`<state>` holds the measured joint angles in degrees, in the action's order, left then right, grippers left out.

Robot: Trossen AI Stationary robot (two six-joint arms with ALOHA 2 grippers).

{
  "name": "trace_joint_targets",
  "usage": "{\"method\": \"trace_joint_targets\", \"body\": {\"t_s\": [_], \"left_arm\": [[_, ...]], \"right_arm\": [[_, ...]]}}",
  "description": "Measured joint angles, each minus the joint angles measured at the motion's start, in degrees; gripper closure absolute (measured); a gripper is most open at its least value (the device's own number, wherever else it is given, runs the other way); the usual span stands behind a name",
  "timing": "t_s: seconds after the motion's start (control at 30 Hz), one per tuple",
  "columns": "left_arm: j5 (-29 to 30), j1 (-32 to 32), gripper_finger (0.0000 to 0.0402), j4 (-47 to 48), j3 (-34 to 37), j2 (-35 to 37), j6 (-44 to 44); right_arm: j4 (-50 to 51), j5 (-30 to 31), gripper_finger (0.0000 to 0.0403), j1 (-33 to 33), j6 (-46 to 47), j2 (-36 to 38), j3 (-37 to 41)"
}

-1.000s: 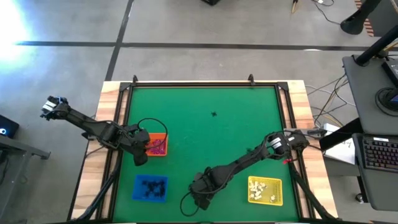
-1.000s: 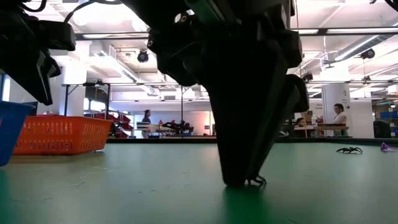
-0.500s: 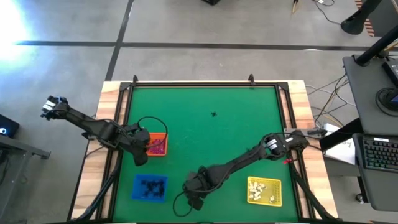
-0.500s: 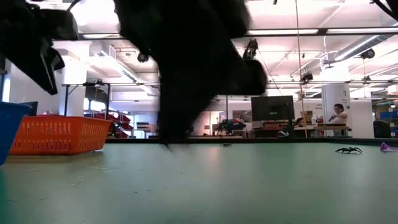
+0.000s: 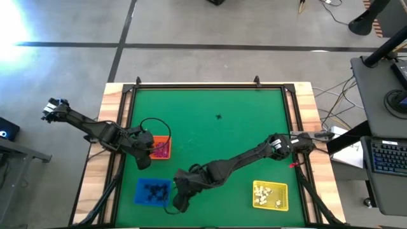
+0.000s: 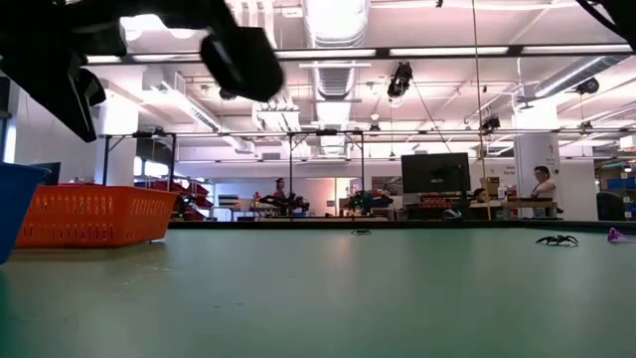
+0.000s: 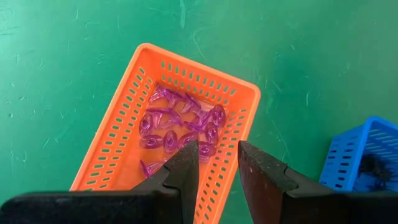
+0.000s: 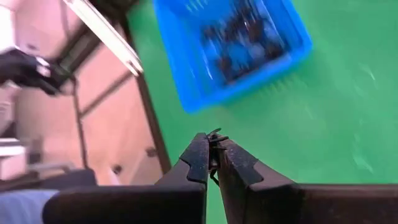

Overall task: Sort Halloween decoration
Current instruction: Put the black spider toy into the blue bin

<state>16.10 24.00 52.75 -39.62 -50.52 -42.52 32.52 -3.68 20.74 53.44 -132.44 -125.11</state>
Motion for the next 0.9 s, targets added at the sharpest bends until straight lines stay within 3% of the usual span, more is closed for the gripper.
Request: {"method": "trace_joint_targets", "body": {"t_s": [0.33, 0.6, 0.77, 0.9], "left_arm": [[0.0, 0.01, 0.0307, 0.0, 0.0, 0.0, 0.02], [0.02, 0.01, 0.0307, 0.12, 0.0, 0.0, 1.53], [0.02, 0.0, 0.0307, 0.22, 0.0, 0.0, 1.54], [0.04, 0.01, 0.0307, 0.2, 0.0, 0.0, 1.57]], "right_arm": [[-10.85, -0.14, 0.0394, -3.52, 0.05, -0.23, 0.26], [-25.94, -3.57, 0.0394, -5.33, 2.58, -6.79, 0.37], [-25.86, -3.91, 0.0387, -5.6, 2.21, -7.28, 0.28], [-24.64, -3.88, 0.0357, -5.76, 0.4, -7.22, 0.29]]}}
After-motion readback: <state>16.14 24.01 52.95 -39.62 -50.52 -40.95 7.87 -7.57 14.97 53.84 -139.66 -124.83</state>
